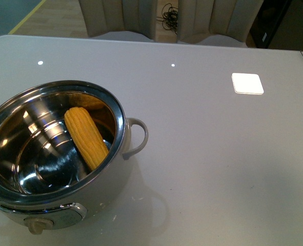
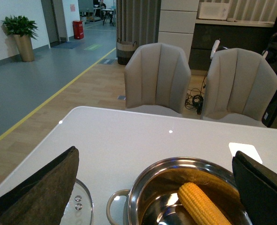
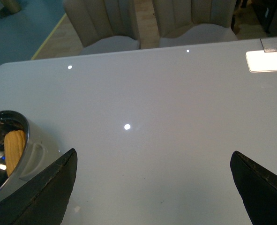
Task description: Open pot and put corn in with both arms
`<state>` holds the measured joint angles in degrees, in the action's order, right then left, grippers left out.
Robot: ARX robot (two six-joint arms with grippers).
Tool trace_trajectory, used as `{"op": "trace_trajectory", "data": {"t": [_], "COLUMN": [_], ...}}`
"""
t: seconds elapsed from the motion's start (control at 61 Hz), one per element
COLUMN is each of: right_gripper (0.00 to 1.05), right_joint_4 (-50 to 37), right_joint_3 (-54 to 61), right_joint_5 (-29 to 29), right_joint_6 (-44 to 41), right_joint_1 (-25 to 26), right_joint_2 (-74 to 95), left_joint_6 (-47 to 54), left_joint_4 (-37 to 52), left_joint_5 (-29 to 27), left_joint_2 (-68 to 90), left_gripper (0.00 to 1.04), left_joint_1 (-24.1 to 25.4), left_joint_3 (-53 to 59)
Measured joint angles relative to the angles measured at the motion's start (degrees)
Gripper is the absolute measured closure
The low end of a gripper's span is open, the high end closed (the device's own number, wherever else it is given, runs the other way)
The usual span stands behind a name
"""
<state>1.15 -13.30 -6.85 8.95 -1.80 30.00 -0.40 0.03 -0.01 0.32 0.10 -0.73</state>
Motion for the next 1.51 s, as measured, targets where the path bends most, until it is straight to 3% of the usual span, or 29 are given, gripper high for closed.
{"op": "trace_trajectory", "data": {"t": [0.213, 0.279, 0.344, 0.738, 1.262, 1.361, 1.508], "right_gripper": [0.12, 0.24, 0.35, 1.03, 1.03, 1.03, 1.03], "right_joint_4": [-2.62, -15.43, -20.83, -17.07, -11.28, -2.38, -1.31], "right_joint_3": [1.01, 6.01, 8.20, 11.15, 12.15, 12.13, 12.13], "right_joint_5": [1.62, 6.08, 7.06, 6.88, 6.86, 6.93, 6.88], "right_joint_6": [-1.14, -4.66, -6.32, -8.66, -8.70, -8.70, -8.70], "right_joint_1": [0.35, 1.20, 1.75, 1.73, 1.73, 1.73, 1.73], "right_joint_2": [-0.35, -2.08, -3.63, -11.58, -19.89, -26.97, -29.48], "left_joint_6": [0.00, 0.00, 0.00, 0.00, 0.00, -0.02, 0.00], "left_joint_4": [0.00, 0.00, 0.00, 0.00, -0.02, -0.02, -0.02], "left_joint_5": [0.00, 0.00, -0.04, 0.00, -0.02, -0.04, 0.00], "left_joint_2": [0.00, 0.00, 0.00, 0.00, 0.00, 0.00, 0.00], "left_gripper": [0.07, 0.07, 0.07, 0.07, 0.07, 0.07, 0.07], "left_joint_1": [0.00, 0.00, 0.00, 0.00, 0.00, 0.00, 0.00], "left_joint_3": [0.00, 0.00, 0.00, 0.00, 0.00, 0.00, 0.00]}}
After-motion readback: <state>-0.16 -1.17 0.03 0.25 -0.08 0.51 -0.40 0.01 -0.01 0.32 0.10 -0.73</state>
